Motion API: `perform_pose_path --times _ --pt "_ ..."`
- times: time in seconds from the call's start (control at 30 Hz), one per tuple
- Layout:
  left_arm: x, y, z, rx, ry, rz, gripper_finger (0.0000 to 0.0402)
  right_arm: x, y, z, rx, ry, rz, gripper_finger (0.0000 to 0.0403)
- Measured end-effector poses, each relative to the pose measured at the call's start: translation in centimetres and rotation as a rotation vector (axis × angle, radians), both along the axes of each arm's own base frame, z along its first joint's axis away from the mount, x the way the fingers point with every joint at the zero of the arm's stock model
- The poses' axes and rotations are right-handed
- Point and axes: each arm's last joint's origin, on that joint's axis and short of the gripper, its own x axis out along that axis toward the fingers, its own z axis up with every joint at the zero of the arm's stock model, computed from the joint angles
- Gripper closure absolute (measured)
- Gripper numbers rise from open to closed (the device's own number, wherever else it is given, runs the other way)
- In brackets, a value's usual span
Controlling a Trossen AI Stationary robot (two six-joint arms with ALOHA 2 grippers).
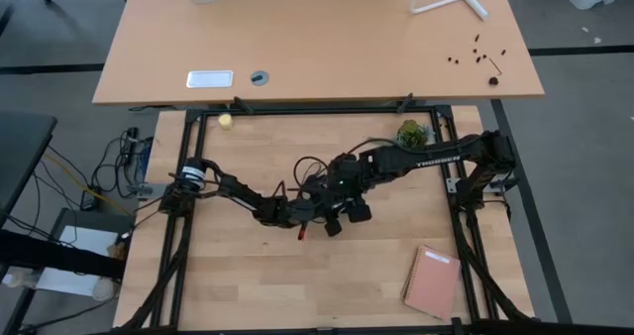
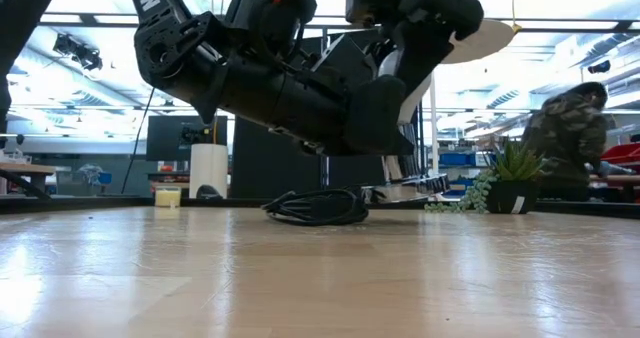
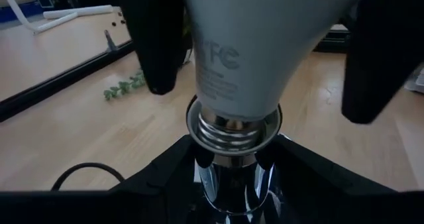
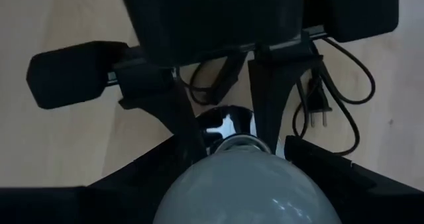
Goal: Screw lightbulb
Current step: Insert the white lightbulb into the metallic lamp
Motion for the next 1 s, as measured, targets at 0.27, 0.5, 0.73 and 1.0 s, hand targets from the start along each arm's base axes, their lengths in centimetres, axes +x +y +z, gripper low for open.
perform_pose_path --times 0.27,0.5,0.73,1.0 --pt "0.0 -0.1 0.0 -0.029 -0.011 -0.028 0.0204 0.4 0.0 0.2 0.031 -0.039 0.018 0.0135" --pt "0.0 -0.2 -0.1 -0.027 -0.001 -0.033 0.0204 1.1 0.1 -1.2 0.063 -0.014 0.03 0.0135" --pt "-0.1 -0.1 -0.5 -0.035 0.025 -0.029 0.0204 1.5 0.1 -2.0 0.057 0.009 0.054 0.0135" --pt "-0.1 -0.1 -0.5 -0.041 0.03 -0.022 0.0204 1.5 -0.1 -2.1 0.056 0.014 0.051 0.0135"
